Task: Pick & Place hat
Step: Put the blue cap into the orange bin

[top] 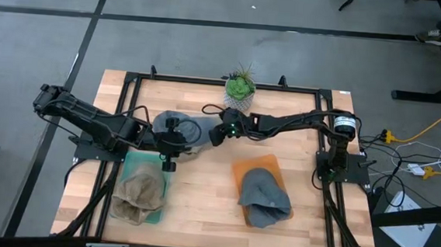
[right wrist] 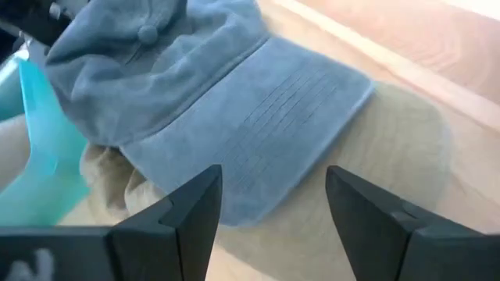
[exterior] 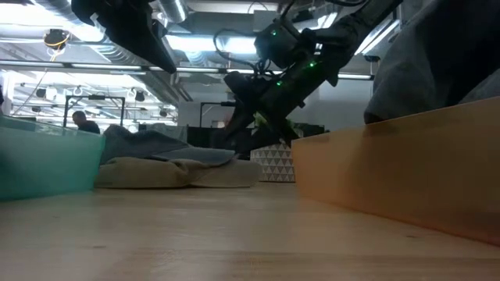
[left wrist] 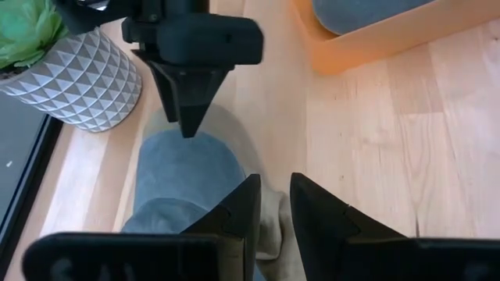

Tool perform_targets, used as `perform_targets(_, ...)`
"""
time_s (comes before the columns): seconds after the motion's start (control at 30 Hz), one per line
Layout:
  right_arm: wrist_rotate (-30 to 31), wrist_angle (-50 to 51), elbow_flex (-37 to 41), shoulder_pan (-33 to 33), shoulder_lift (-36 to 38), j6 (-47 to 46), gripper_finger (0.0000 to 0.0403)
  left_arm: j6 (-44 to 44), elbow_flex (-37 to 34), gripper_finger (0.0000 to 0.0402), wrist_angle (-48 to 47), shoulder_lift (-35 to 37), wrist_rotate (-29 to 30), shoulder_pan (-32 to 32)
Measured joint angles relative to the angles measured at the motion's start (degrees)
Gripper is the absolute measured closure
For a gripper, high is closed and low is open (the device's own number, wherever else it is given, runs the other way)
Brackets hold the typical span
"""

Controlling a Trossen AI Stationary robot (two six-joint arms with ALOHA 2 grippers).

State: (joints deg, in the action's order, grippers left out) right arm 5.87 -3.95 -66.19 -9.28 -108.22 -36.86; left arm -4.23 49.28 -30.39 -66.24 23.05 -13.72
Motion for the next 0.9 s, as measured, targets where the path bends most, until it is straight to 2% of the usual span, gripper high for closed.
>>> perform_targets(0.63,-2.2,-1.3,0.0,-0.3,-2.1,-7.9,0.0176,-1.2,0.0,0.0333,0.4,0.0,0.0,0.0)
perform_targets(0.9,-4.6,-10.9,-0.1,-0.3,-5.5,-8.2,0.0176,-2.5,0.0,0.0338,0.4,0.0,0.0,0.0)
